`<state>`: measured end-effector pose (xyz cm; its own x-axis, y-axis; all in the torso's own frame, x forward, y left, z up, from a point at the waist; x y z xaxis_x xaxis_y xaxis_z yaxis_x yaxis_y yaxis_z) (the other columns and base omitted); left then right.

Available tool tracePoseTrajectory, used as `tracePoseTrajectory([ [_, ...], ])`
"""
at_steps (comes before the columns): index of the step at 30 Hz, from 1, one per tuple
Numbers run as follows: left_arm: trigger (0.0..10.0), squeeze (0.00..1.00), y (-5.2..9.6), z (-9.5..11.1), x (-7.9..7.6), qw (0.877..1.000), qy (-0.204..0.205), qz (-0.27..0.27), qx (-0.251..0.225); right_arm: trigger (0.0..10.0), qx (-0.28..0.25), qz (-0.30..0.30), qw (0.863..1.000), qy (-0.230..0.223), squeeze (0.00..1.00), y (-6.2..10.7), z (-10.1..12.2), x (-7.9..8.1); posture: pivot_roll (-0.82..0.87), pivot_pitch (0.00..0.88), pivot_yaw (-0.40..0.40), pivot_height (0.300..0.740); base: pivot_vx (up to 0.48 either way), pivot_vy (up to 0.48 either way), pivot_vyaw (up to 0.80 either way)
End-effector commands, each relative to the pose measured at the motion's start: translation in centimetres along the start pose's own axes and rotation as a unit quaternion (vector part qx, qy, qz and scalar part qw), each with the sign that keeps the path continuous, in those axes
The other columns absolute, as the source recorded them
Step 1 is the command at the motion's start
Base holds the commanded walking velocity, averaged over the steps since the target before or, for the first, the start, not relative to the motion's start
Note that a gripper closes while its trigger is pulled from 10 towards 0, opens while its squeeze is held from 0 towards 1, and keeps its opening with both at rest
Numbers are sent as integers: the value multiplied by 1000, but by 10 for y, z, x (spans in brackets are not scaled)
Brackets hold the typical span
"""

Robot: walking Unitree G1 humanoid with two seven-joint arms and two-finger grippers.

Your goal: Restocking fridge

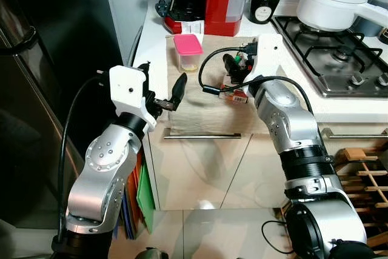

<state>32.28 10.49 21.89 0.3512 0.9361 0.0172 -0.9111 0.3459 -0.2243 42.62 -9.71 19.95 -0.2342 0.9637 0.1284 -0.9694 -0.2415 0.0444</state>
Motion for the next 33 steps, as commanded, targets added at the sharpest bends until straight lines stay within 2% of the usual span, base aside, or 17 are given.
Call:
tracePoseTrajectory([
  [1, 10000, 0, -3, -3, -4, 1000, 0, -14, 10, 0, 28, -13, 999, -15, 376, 2, -13, -9, -2, 0, -16, 740, 0, 0, 0],
  [7, 10000, 0, -4, -4, -7, 1000, -2, -21, 12, 0, 21, -16, 1000, -7, 384, 3, -13, -10, -4, 0, -11, 740, 0, 0, 0],
  [10, 10000, 0, -5, -7, -8, 1000, -5, -24, 18, 0, -29, -25, 999, 37, 384, 6, 3, -10, -9, 0, -7, 740, 0, 0, 0],
  [14, 10000, 0, -6, -9, -8, 999, -5, -24, 20, 0, -85, -34, 994, 56, 384, 11, 25, -11, -15, 0, -4, 740, 0, 0, 0],
  [17, 10000, 0, -8, -10, -10, 999, -5, -26, 21, 0, -159, -46, 984, 71, 380, 18, 57, -14, -19, 0, -2, 740, 0, 0, 0],
  [19, 10000, 0, -9, -10, -10, 999, -5, -28, 20, 0, -224, -48, 970, 84, 373, 29, 83, -13, -24, 0, -1, 740, 0, 0, 0],
  [20, 10000, 0, -9, -10, -10, 999, -5, -28, 20, 0, -224, -48, 970, 84, 373, 29, 83, -13, -24, 0, -1, 740, 0, 0, 0],
  [22, 10000, 0, -9, -10, -9, 1000, -8, -24, 18, 0, -283, -49, 952, 105, 369, 43, 103, -10, -23, 0, -4, 740, 0, 0, 0],
  [23, 10000, 0, -9, -10, -9, 1000, -8, -24, 18, 0, -283, -49, 952, 105, 369, 43, 103, -10, -23, 0, -4, 740, 0, 0, 0],
  [24, 10000, 0, -9, -9, -7, 1000, -9, -19, 17, 0, -308, -52, 943, 117, 361, 53, 110, -10, -21, 0, -8, 740, 0, 0, 0],
  [25, 10000, 0, -8, -7, -3, 1000, -10, -8, 11, 0, -344, -75, 926, 136, 353, 74, 116, -14, -20, 0, -11, 740, 0, 0, 0],
  [26, 10000, 0, -7, -5, -1, 1000, -7, -1, 5, 3490, -356, -85, 918, 149, 349, 86, 114, -16, -19, 0, -12, 740, 0, 0, 0],
  [27, 10000, 0, -7, -5, -1, 1000, -7, -1, 5, 3490, -356, -85, 918, 149, 349, 86, 114, -16, -19, 0, -12, 740, 0, 0, 0],
  [28, 10000, 0, -4, 0, 2, 1000, 4, 18, -10, 10000, -357, -109, 908, 189, 365, 107, 96, -19, -17, 0, -12, 740, 0, 0, 0],
  [29, 10000, 0, -4, 0, 2, 1000, 4, 18, -10, 10000, -357, -109, 908, 189, 365, 107, 96, -19, -17, 0, -12, 740, 0, 0, 0],
  [30, 10000, 0, -4, 2, 3, 1000, 10, 25, -15, 10000, -349, -116, 907, 203, 361, 114, 86, -20, -17, 0, -12, 740, 0, 0, 0],
  [33, 10000, 0, -11, 7, 1, 999, 10, 36, -29, 10000, -280, -116, 930, 207, 369, 119, 34, -24, -27, 0, -2, 740, 0, 0, 0],
])
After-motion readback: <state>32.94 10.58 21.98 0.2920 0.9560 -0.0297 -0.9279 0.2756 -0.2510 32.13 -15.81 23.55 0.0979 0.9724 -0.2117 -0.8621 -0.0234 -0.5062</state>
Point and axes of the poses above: a point about 5 cm out from each wrist's last joint towards the gripper, its own y axis pointing back from the gripper into the wrist, its own z axis along the axis of the wrist's last joint, x = y × z, the point moved 5 cm from there along -y, pointing out of the wrist towards the gripper, and after that the axes turned 1 degree about y, right-handed, at the moved point
